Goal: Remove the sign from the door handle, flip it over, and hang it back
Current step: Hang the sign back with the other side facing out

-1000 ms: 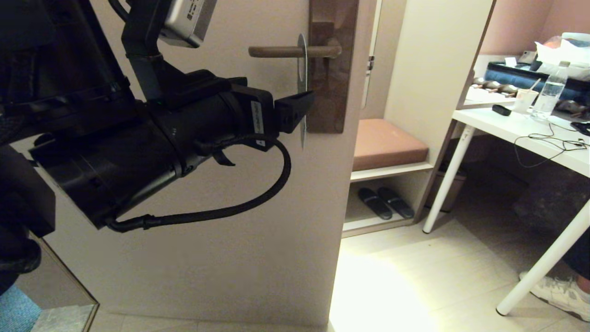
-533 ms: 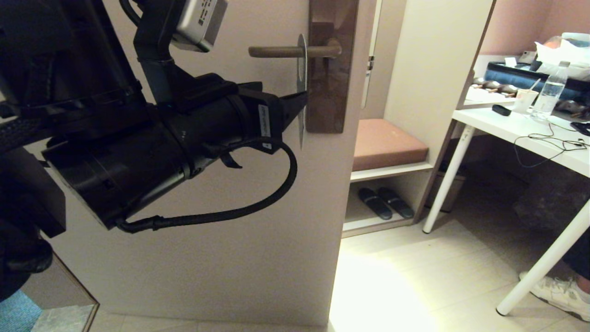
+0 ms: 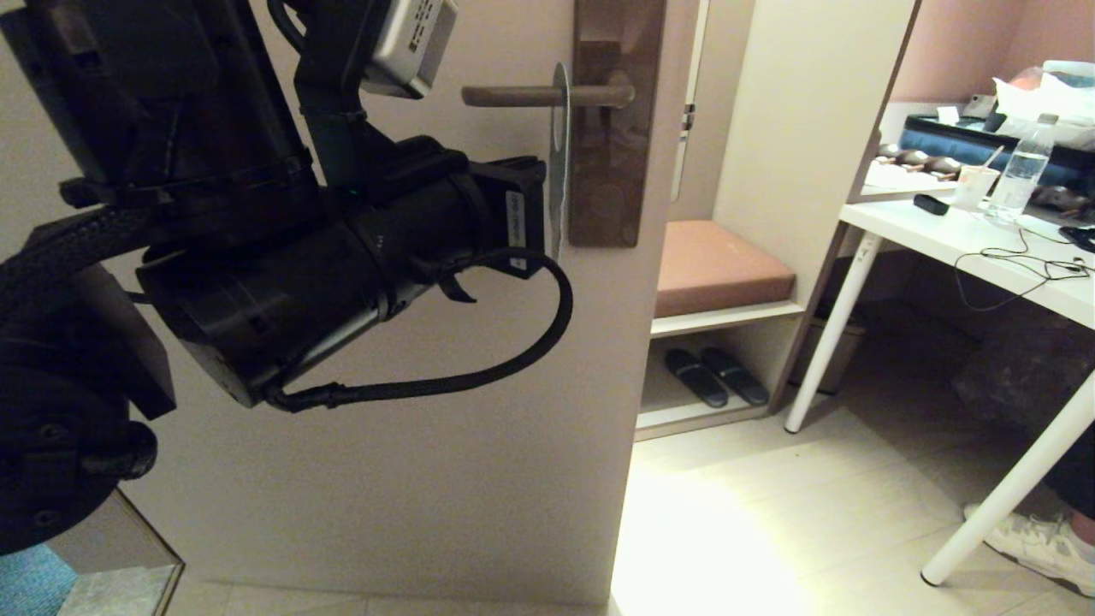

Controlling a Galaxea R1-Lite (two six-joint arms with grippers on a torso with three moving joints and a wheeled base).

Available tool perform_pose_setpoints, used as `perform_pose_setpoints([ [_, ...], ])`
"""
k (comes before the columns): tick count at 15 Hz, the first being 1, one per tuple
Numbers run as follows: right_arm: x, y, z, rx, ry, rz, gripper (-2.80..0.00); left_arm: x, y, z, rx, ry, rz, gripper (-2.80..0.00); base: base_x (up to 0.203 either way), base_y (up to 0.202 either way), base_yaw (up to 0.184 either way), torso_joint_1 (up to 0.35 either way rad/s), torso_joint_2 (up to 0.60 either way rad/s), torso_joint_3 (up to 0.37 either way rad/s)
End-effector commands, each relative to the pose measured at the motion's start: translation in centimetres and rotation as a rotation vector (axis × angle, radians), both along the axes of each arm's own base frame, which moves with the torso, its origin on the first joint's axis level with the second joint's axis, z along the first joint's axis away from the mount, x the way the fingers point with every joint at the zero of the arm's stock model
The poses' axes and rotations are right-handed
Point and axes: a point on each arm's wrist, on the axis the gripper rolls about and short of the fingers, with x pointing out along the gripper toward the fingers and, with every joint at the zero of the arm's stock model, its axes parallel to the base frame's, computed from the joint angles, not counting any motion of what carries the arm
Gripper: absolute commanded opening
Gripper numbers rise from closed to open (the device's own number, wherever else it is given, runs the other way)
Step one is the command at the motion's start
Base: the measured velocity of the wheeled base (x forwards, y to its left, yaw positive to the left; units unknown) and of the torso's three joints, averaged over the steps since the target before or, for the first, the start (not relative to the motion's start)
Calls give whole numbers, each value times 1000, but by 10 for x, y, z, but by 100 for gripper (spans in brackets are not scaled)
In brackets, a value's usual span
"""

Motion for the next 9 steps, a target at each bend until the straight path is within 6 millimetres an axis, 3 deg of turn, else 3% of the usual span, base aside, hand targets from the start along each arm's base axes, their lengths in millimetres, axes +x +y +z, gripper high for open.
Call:
perform_pose_setpoints([
  [1,0,0,0,-1,-1,0,-280,8,-8,-2,3,3,2,-280,0,0,0,0,0,0],
  [9,0,0,0,-1,-1,0,-280,23,-26,-3,-1,-1,1,-280,0,0,0,0,0,0],
])
